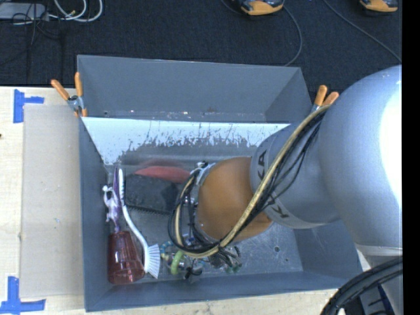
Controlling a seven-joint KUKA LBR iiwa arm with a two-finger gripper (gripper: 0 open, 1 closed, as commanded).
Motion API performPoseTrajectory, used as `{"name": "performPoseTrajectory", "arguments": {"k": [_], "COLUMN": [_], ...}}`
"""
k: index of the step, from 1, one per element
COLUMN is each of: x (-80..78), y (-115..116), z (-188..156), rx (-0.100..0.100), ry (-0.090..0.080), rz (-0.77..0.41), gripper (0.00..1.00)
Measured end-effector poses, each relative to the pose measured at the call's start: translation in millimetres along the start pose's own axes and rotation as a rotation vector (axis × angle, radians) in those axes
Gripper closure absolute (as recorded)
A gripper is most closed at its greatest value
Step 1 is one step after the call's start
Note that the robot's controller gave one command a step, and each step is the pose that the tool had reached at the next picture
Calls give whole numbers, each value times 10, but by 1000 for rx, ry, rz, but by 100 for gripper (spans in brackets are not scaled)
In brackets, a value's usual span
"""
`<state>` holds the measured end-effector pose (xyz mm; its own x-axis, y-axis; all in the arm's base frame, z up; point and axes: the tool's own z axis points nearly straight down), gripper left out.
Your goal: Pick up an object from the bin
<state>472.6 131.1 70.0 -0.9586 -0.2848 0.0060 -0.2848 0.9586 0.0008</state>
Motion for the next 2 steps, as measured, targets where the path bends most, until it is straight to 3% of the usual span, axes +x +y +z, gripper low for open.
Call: {"name": "performPoseTrajectory", "arguments": {"k": [1,2], "x": [24,24], "y": [3,8], "z": [-130,-360], "rx": [0,0], "ry": [9,8], "rz": [1,0], "gripper": [100,100]}}
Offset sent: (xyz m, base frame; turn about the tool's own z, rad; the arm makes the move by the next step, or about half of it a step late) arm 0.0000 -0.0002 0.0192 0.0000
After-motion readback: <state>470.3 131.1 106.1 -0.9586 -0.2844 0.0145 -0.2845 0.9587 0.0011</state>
